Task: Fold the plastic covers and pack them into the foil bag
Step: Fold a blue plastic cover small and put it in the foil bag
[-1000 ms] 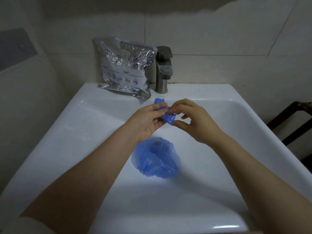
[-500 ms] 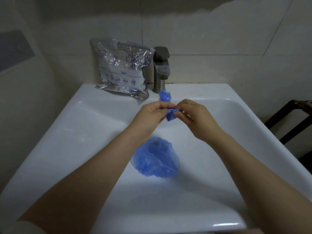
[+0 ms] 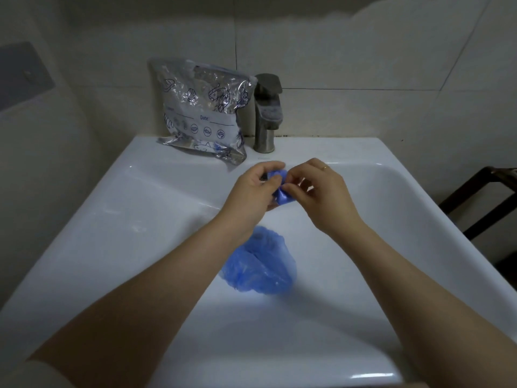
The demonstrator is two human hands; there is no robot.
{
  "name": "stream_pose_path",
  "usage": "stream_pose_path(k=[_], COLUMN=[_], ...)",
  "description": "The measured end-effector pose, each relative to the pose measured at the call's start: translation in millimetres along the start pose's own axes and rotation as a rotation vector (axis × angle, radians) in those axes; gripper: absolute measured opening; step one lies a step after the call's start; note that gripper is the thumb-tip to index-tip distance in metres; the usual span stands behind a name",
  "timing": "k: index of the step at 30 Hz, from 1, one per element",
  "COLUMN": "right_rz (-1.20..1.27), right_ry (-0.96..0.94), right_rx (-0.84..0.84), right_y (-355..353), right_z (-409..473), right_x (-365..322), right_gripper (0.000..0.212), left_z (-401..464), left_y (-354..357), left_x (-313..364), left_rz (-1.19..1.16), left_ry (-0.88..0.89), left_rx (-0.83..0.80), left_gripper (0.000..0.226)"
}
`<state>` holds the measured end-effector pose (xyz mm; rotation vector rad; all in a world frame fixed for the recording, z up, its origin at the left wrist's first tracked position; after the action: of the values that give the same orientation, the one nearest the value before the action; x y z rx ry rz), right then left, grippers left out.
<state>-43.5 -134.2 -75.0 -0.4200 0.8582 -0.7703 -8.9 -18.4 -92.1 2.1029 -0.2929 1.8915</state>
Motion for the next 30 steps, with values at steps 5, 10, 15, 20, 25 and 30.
stream_pose_path(k=[5,10,15,20,25,30], right_rz=[-0.185,-0.400,-0.218,0.033,0.147,0.245], right_ry=[-0.172,-0.379,-0.271,0.096,0.266,0.330], right_rx=[-0.232,-0.178,-0.219,-0.192,-0.105,0.039], right_y=[4,5,6,6,0,-2], right_z=[-2,0,-2,-1,-1,-1], right_x=[1,-12,-7,5,12,16], right_gripper=[0.035,0.017,0.018,0.014,0.011,0.012], left_z=[6,1,2,5,-1,-2], left_y=[-10,-4,-5,-11,-2,1], left_x=[-8,-7,-11,-13,-5,-1], left_rz=[-0.169,-0.053,-0.147,-0.079,0.069,0.162], left_ry=[-0.159,-0.142,-0.159,-0.124,-0.067,-0.057], left_rx=[0.049,-0.045,-0.019,0.001,-0.039,-0.066], left_gripper=[0.050,0.021,0.017,0.018,0.023,0.013])
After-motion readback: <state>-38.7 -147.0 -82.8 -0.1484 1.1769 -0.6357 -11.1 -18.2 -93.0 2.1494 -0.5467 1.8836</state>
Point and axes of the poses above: each hand's wrist, its own z-axis towards the middle knuckle, its own y-axis out of the palm, x = y × z, the point moved 5 cm from there along z, towards the middle knuckle, and after that the axes turned 5 degrees about -y, right-handed, at the moved point
